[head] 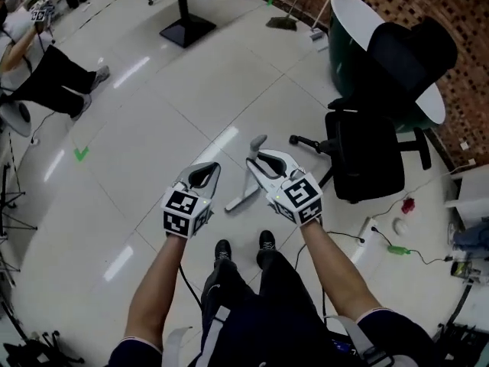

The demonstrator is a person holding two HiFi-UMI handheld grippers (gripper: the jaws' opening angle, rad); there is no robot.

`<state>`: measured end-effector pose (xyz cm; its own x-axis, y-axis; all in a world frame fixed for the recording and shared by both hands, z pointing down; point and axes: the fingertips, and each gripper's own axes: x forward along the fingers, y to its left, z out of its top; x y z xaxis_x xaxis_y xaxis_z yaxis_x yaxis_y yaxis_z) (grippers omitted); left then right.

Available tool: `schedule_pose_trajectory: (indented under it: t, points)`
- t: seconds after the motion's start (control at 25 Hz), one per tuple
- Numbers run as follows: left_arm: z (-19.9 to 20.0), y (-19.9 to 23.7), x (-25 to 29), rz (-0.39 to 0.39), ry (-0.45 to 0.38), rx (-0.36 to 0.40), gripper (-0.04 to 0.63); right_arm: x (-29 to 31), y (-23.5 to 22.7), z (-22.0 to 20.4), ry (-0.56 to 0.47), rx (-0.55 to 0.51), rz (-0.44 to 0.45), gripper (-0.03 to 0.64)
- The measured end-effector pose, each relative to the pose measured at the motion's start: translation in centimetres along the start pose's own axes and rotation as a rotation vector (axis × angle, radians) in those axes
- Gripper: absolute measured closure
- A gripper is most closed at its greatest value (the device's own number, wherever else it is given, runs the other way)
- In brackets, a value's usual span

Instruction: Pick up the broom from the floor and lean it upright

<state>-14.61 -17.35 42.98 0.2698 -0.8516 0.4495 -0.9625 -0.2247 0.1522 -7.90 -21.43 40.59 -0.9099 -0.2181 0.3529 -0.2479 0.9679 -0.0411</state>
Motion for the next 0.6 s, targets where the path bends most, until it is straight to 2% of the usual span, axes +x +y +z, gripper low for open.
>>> schedule_pose_trajectory:
  t: [0.16,0.28,0.44,0.6]
  points:
    - [2.0,-4.4,1.7,-0.14,0.007,0.054,0.594,-5.4,-1.1,-0.6,-0.036,0.146,-0.164,0.525]
    - [2.7,-7.4,1.9,-0.223,0.011,0.083,0.594,-8.3,-0.3,-0.6,-0.063,0.218,-0.254,0.525]
    - [2.7,-10.7,2.5,-0.331,0.026,0.123,0.594,-11.1,0.1,-0.5,-0.084,0.259,-0.376,0.525]
    - [2.7,-13.1,3.0,-0.398,0.039,0.166,0.594,-12.8,-0.1,-0.6,-0.078,0.259,-0.462,0.525]
